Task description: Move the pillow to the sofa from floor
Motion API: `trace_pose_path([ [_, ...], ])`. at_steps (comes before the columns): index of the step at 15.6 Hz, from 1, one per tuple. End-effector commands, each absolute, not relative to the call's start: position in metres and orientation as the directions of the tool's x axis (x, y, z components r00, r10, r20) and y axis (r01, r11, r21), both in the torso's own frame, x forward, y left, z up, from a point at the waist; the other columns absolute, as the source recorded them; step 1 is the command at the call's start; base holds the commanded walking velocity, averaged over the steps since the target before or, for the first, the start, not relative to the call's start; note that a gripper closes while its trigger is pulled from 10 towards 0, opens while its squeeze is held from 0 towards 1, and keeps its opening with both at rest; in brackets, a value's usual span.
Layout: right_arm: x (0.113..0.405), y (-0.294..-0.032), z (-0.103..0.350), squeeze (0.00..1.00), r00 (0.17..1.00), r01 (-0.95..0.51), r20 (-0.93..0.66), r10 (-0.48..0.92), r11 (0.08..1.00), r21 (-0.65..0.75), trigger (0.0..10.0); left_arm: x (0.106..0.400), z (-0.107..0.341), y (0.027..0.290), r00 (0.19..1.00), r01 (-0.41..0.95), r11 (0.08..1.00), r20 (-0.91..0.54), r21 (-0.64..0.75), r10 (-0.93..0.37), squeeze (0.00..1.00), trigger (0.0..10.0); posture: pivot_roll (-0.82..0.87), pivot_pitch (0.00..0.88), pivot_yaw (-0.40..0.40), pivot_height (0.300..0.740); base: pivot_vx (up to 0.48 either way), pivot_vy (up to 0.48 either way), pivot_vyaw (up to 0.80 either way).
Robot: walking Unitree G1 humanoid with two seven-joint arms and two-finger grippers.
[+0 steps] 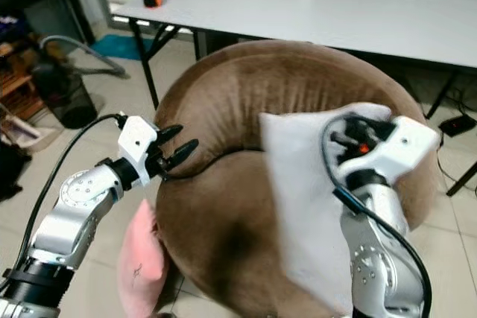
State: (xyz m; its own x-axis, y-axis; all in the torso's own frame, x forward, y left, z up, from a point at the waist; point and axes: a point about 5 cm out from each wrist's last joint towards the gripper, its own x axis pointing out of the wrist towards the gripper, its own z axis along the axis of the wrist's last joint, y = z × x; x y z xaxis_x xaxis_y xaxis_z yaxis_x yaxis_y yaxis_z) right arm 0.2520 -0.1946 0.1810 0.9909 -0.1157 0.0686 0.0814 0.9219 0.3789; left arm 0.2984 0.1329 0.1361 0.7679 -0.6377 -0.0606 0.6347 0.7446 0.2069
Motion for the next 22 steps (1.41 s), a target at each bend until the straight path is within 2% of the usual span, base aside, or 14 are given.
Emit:
trace_pose_path([
  [1,0.251,-0.190,0.196,0.00,0.989,0.009,0.133,-0.065,0.923,0.384,10.0,0.299,0.137,0.135,0.777,0.624,0.752,-0.065,0.214,-0.626,0.00,10.0,0.02,0.021,-0.010,0.740,0.000,0.000,0.00],
  [3,0.252,-0.183,0.204,0.00,0.987,-0.058,0.162,-0.009,0.912,0.405,10.0,0.290,0.142,0.132,0.703,0.704,0.684,-0.048,0.189,-0.710,0.00,10.0,0.03,0.024,-0.010,0.740,0.000,0.000,0.00],
  [5,0.256,-0.184,0.208,0.00,0.986,-0.044,0.163,-0.025,0.914,0.404,10.0,0.283,0.144,0.133,0.622,0.774,0.599,-0.069,0.207,-0.780,0.00,10.0,0.03,0.023,-0.009,0.740,0.000,0.000,0.00],
  [7,0.266,-0.186,0.205,0.00,0.989,-0.013,0.142,-0.050,0.912,0.409,10.0,0.278,0.145,0.136,0.550,0.827,0.523,-0.105,0.207,-0.829,0.00,10.0,0.03,0.041,-0.014,0.740,0.000,0.000,0.00],
  [8,0.291,-0.197,0.187,0.00,0.985,0.113,0.067,-0.157,0.894,0.434,10.0,0.271,0.144,0.137,0.452,0.886,0.420,-0.173,0.194,-0.875,0.00,10.0,0.05,0.063,-0.014,0.740,0.000,0.000,0.00],
  [11,0.319,-0.213,0.157,0.00,0.966,0.242,-0.024,-0.258,0.865,0.439,10.0,0.266,0.142,0.141,0.404,0.911,0.368,-0.224,0.186,-0.887,0.00,10.0,0.08,0.098,0.002,0.740,0.000,0.000,0.00],
  [12,0.330,-0.223,0.141,0.00,0.942,0.332,-0.091,-0.324,0.851,0.406,10.0,0.266,0.143,0.144,0.393,0.916,0.357,-0.239,0.182,-0.888,0.00,10.0,0.09,0.115,0.009,0.740,0.000,0.000,0.00],
  [13,0.339,-0.241,0.124,0.00,0.879,0.477,-0.175,-0.444,0.802,0.360,10.0,0.265,0.145,0.149,0.388,0.919,0.350,-0.260,0.182,-0.884,0.00,10.0,0.12,0.150,0.013,0.740,0.000,0.000,0.00],
  [15,0.345,-0.259,0.120,0.00,0.807,0.589,-0.210,-0.552,0.725,0.357,10.0,0.260,0.149,0.157,0.395,0.915,0.350,-0.279,0.199,-0.875,0.00,10.0,0.16,0.172,0.013,0.740,0.000,0.000,0.00],
  [16,0.350,-0.260,0.125,0.00,0.812,0.579,-0.196,-0.550,0.712,0.397,10.0,0.258,0.154,0.162,0.408,0.909,0.361,-0.271,0.207,-0.872,0.00,10.0,0.18,0.182,0.015,0.740,0.000,0.000,0.00],
  [17,0.357,-0.260,0.132,0.12,0.828,0.552,-0.171,-0.534,0.722,0.416,10.0,0.259,0.159,0.167,0.423,0.902,0.374,-0.265,0.215,-0.867,0.00,10.0,0.20,0.198,0.014,0.740,0.000,0.000,0.00],
  [18,0.360,-0.260,0.135,0.60,0.834,0.540,-0.154,-0.529,0.726,0.426,10.0,0.258,0.161,0.170,0.426,0.900,0.378,-0.262,0.215,-0.866,0.00,10.0,0.22,0.211,0.023,0.740,0.000,0.000,0.00],
  [19,0.367,-0.266,0.148,1.00,0.839,0.522,-0.112,-0.533,0.727,0.446,10.0,0.258,0.169,0.172,0.441,0.893,0.397,-0.243,0.212,-0.864,0.00,10.0,0.22,0.198,0.027,0.740,0.000,0.000,0.00],
  [22,0.372,-0.282,0.168,1.00,0.815,0.545,-0.041,-0.577,0.742,0.389,10.0,0.267,0.170,0.169,0.526,0.845,0.486,-0.185,0.223,-0.830,0.00,10.0,0.21,0.199,0.028,0.740,0.000,0.000,0.00],
])
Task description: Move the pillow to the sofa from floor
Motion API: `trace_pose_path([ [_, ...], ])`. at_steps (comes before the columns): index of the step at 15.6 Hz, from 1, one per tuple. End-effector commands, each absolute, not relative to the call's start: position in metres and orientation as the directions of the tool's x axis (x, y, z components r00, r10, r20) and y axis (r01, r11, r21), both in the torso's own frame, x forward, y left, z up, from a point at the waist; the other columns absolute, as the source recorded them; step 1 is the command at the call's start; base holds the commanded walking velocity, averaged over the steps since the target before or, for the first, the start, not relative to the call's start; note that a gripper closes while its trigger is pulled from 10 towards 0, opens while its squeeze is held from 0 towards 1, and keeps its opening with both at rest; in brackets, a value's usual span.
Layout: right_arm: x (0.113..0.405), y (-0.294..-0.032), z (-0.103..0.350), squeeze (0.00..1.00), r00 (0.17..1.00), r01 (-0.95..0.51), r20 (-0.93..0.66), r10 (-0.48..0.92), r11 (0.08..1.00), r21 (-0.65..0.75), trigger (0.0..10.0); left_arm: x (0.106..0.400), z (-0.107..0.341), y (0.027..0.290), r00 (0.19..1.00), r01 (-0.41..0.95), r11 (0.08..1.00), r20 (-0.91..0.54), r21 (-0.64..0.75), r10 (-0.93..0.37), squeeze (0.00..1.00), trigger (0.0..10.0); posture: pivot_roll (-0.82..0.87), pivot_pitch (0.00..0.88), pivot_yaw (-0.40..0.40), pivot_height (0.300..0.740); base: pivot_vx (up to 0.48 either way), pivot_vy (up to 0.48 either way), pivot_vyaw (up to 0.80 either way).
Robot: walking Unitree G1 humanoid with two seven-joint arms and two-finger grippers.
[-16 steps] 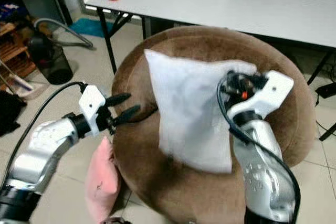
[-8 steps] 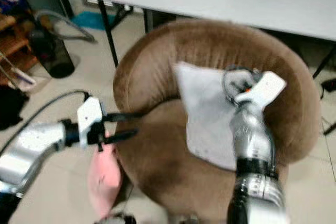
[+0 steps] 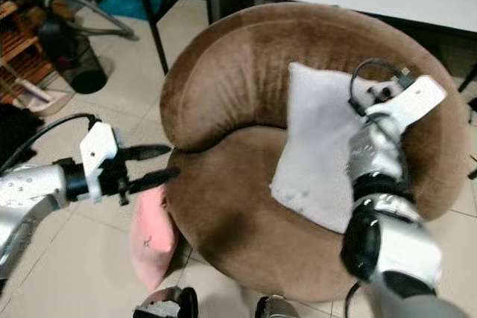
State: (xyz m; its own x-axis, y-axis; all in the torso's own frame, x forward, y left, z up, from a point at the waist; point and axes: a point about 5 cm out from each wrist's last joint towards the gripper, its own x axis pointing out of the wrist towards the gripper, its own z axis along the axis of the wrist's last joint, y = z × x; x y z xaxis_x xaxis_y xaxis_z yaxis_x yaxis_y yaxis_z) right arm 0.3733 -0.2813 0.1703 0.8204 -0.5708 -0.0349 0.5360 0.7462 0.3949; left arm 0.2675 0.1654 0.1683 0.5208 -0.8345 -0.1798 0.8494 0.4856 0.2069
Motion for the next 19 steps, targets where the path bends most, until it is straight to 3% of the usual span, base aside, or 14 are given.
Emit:
trace_pose_path([
  [1,0.372,-0.288,0.176,0.33,0.811,0.547,0.002,-0.585,0.759,0.355,10.0,0.274,0.168,0.168,0.575,0.813,0.532,-0.187,0.235,-0.796,0.00,10.0,0.21,0.203,0.027,0.740,0.000,0.000,0.00],
  [2,0.373,-0.291,0.182,0.00,0.815,0.533,0.028,-0.579,0.768,0.355,10.0,0.278,0.165,0.170,0.624,0.777,0.575,-0.196,0.256,-0.757,0.00,10.0,0.20,0.199,0.026,0.740,0.000,0.000,0.00],
  [4,0.374,-0.297,0.193,0.00,0.841,0.482,0.093,-0.533,0.816,0.318,10.0,0.286,0.155,0.169,0.716,0.695,0.661,-0.181,0.285,-0.675,0.00,10.0,0.16,0.176,0.020,0.740,0.000,0.000,0.00],
  [7,0.363,-0.279,0.173,0.00,0.926,0.331,0.149,-0.348,0.935,0.127,10.0,0.290,0.138,0.164,0.836,0.548,0.802,-0.177,0.237,-0.519,0.00,10.0,0.08,0.133,0.014,0.740,0.000,0.000,0.00],
  [9,0.348,-0.265,0.161,0.00,0.939,0.285,0.156,-0.305,0.948,0.141,10.0,0.283,0.130,0.161,0.844,0.534,0.823,-0.173,0.191,-0.508,0.00,10.0,0.06,0.127,0.007,0.740,0.000,0.000,0.00],
  [13,0.261,-0.225,0.116,0.00,0.960,0.261,0.067,-0.273,0.953,0.155,10.0,0.273,0.118,0.145,0.868,0.493,0.852,-0.165,0.175,-0.468,0.00,10.0,0.01,0.088,-0.017,0.740,0.000,0.323,0.00],
  [17,0.215,-0.207,0.113,0.00,0.969,0.248,-0.041,-0.245,0.963,0.108,10.0,0.279,0.123,0.149,0.890,0.453,0.871,-0.144,0.191,-0.432,0.00,10.0,0.00,0.079,-0.029,0.740,0.000,0.431,0.00],
  [19,0.216,-0.202,0.106,0.00,0.969,0.241,-0.078,-0.234,0.965,0.103,10.0,0.281,0.121,0.151,0.890,0.454,0.867,-0.152,0.206,-0.430,0.00,10.0,0.00,0.076,-0.030,0.740,0.000,0.435,0.00],
])
